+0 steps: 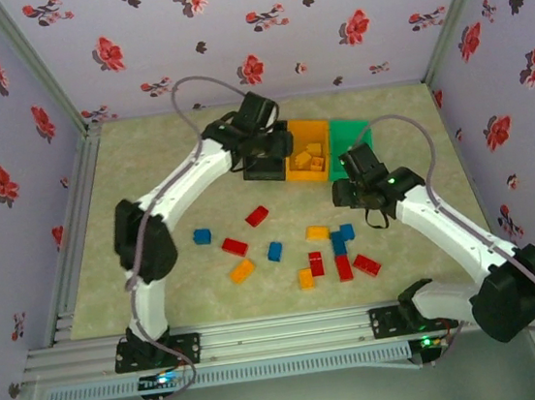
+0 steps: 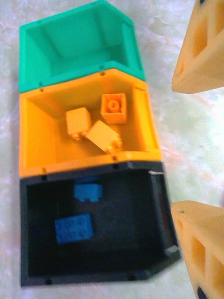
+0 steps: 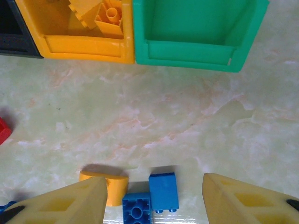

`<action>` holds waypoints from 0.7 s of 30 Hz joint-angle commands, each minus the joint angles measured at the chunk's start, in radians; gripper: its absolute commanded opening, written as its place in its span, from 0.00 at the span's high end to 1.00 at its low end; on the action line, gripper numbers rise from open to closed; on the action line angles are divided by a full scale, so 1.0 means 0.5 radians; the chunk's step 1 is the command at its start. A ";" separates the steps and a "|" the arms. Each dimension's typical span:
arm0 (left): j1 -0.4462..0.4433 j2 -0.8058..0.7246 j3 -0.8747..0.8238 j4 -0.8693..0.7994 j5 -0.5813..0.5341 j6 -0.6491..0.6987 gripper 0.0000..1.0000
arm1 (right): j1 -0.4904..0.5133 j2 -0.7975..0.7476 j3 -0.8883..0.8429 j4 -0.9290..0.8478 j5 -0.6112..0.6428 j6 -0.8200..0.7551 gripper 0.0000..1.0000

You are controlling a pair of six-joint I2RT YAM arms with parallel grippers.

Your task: Sort the legos into containers by color

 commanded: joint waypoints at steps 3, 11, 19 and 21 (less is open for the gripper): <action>0.020 -0.387 -0.515 0.067 -0.090 -0.024 0.37 | 0.076 0.097 -0.077 0.167 -0.133 0.015 0.43; 0.080 -0.838 -1.104 0.100 -0.177 -0.175 0.37 | 0.356 0.333 -0.109 0.214 -0.115 -0.121 0.42; 0.170 -0.980 -1.276 0.088 -0.189 -0.211 0.37 | 0.502 0.522 -0.096 0.060 -0.010 -0.185 0.34; 0.180 -0.980 -1.270 0.085 -0.189 -0.204 0.37 | 0.524 0.553 -0.094 0.048 -0.012 -0.199 0.32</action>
